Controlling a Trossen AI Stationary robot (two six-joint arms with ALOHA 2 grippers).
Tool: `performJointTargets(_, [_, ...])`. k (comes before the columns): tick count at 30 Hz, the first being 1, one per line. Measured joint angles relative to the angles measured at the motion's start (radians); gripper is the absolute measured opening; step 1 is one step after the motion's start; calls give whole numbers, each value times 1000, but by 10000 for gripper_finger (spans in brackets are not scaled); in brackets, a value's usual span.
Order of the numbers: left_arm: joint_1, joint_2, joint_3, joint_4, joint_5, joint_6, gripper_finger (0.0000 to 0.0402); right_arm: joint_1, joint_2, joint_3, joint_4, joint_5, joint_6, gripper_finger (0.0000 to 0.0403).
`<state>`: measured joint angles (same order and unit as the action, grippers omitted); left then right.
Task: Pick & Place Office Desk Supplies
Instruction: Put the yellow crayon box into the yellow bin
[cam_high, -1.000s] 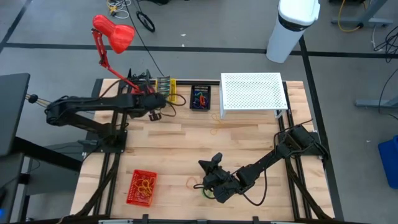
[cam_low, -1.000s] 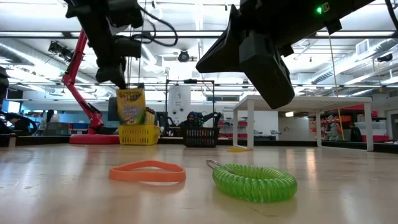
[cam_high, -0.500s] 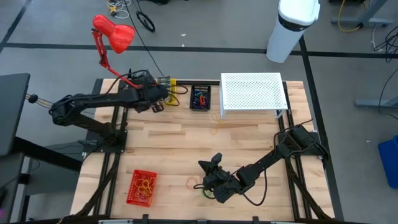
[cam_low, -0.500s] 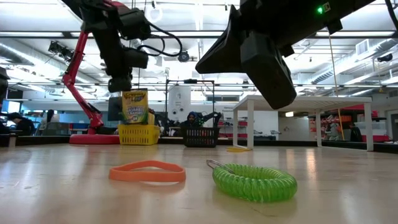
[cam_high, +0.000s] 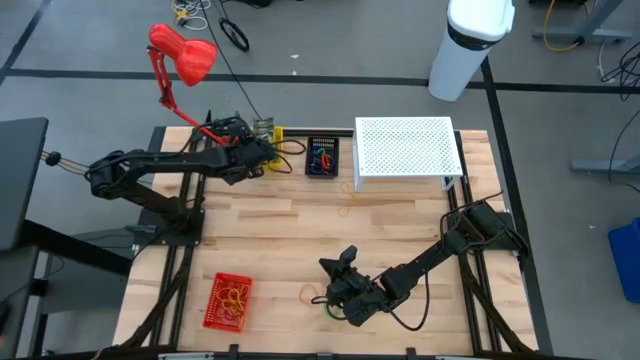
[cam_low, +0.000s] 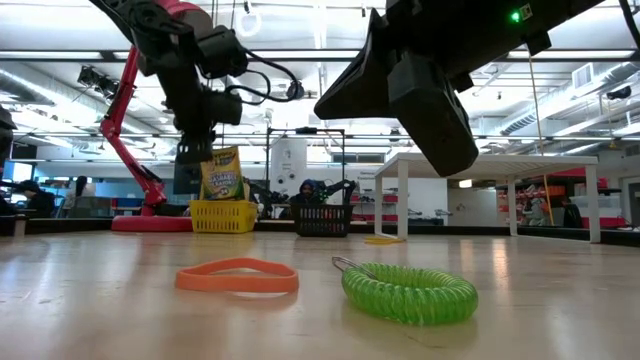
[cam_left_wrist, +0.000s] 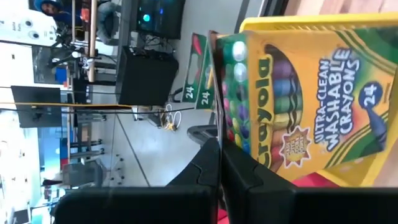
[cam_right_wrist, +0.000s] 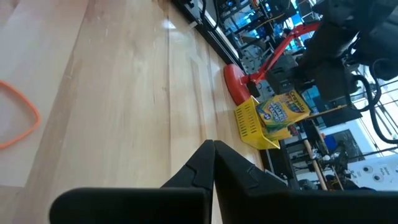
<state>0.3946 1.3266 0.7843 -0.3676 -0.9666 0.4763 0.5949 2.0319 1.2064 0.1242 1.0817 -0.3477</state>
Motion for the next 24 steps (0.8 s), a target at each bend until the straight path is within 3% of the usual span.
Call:
performJointTargets(4, [0,0,-1,-3,8,-17,10,0,0,0,0,-2,2,12])
performJointTargets(14, [22,0,-1,-5,42,-79,65,0,0,0,0,-2,3,12])
performJointTargets(19, [33,0,-1,-5,44,-86,68,0,0,0,0,-2,3,12])
performJointTargets(24, [10,0,-1,-7,-20,-10,63,0,0,0,0,-2,3,12])
